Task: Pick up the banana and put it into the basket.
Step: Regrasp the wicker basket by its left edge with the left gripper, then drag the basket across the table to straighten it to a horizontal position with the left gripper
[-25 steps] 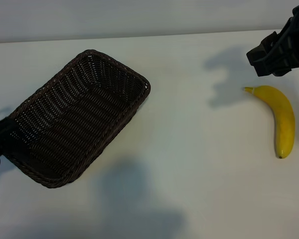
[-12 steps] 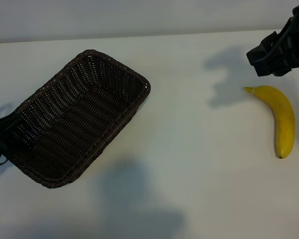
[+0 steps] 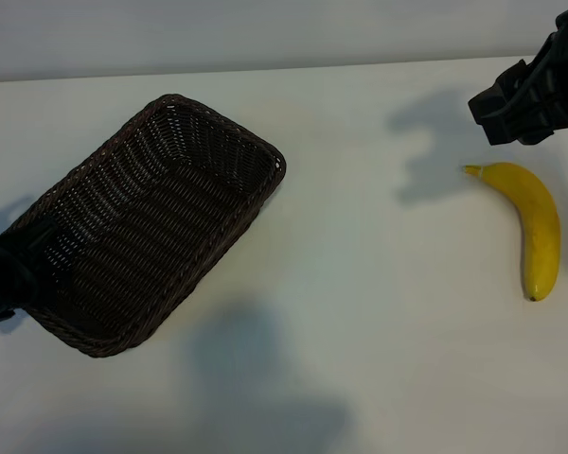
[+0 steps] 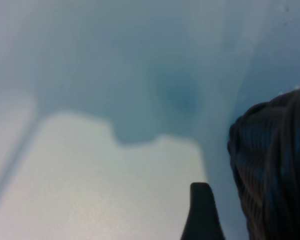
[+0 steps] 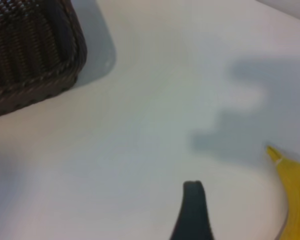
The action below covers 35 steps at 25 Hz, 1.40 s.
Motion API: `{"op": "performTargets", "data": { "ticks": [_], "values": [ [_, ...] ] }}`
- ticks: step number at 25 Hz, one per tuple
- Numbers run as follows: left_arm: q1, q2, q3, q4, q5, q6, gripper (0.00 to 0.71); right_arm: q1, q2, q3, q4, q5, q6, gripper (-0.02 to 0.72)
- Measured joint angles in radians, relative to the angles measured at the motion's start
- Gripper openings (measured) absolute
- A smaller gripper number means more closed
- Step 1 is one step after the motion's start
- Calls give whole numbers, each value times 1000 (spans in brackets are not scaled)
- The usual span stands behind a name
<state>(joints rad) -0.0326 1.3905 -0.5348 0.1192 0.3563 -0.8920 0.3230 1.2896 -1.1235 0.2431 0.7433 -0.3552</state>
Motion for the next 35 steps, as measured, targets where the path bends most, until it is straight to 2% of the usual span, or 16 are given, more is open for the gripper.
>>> {"op": "performTargets", "data": {
  "ticks": [16,19,22,23,35],
  "values": [
    [0,70,38,-37,-74,-2,536,0,0,0,0,0,0,580],
    [0,77,38,-39,-79,-2,440,0,0,0,0,0,0,580],
    [0,77,38,-44,-98,-5,221,0,0,0,0,0,0,580],
    [0,77,38,-52,-108,-17,177,0,0,0,0,0,0,580],
    [0,77,38,-61,-129,6,172,0,0,0,0,0,0,580]
  ]
}}
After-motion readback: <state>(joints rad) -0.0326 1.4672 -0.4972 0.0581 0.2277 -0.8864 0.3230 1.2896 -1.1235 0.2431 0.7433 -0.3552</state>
